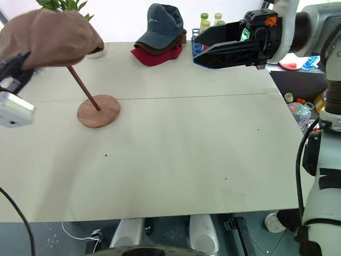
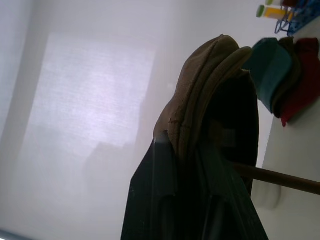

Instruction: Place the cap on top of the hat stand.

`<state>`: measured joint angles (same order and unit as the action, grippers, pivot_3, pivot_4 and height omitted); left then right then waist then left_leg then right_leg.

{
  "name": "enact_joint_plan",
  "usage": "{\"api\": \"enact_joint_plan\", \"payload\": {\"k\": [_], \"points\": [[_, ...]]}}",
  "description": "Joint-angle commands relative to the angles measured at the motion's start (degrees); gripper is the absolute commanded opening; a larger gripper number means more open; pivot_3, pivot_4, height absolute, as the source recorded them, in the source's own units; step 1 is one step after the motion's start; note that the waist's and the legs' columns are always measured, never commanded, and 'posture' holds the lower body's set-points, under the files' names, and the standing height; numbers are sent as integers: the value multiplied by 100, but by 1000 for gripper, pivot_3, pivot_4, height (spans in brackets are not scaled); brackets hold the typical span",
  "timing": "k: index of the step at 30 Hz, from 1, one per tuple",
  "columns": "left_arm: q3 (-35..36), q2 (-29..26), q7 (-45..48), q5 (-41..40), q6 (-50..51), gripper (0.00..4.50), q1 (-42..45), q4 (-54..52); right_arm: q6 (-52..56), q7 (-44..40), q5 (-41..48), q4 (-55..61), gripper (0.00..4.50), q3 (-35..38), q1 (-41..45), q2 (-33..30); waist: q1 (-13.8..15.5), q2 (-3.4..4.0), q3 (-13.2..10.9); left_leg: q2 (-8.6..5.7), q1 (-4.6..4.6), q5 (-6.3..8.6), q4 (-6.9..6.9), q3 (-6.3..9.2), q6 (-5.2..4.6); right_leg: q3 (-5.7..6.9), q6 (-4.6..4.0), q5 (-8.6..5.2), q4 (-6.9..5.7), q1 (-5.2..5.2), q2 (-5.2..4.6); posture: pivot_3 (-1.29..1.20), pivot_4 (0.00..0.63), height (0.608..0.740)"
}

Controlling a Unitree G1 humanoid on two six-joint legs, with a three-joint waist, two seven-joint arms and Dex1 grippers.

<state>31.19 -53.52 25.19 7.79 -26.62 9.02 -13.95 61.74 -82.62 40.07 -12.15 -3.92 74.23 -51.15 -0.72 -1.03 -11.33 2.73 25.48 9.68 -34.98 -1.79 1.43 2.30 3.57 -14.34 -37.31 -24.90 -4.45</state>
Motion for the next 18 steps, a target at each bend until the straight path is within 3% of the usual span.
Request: {"api": "enact_joint_plan", "payload": {"k": [1,9,18], "points": [[188,-315,256,-669,-776,39,181,454,-142,-69,-59,-33,4500,63,44,6,-7,0,0,0,0,0,0,-2,0,0,0,0,1,0,-2,0,150,728],[403,-919,1261,-1643,-2029,39,-131,1687,-239,-184,-231,-193,4500,-4,23,36,-27,1,0,1,2,1,3,-13,1,-1,1,1,1,-9,-3,0,150,728],[123,-1510,1924,-1944,-3409,39,85,3413,-271,-405,-318,-87,4500,-79,67,-51,-30,1,0,4,6,2,9,-33,2,-1,0,4,-1,-26,-5,0,150,728]]}}
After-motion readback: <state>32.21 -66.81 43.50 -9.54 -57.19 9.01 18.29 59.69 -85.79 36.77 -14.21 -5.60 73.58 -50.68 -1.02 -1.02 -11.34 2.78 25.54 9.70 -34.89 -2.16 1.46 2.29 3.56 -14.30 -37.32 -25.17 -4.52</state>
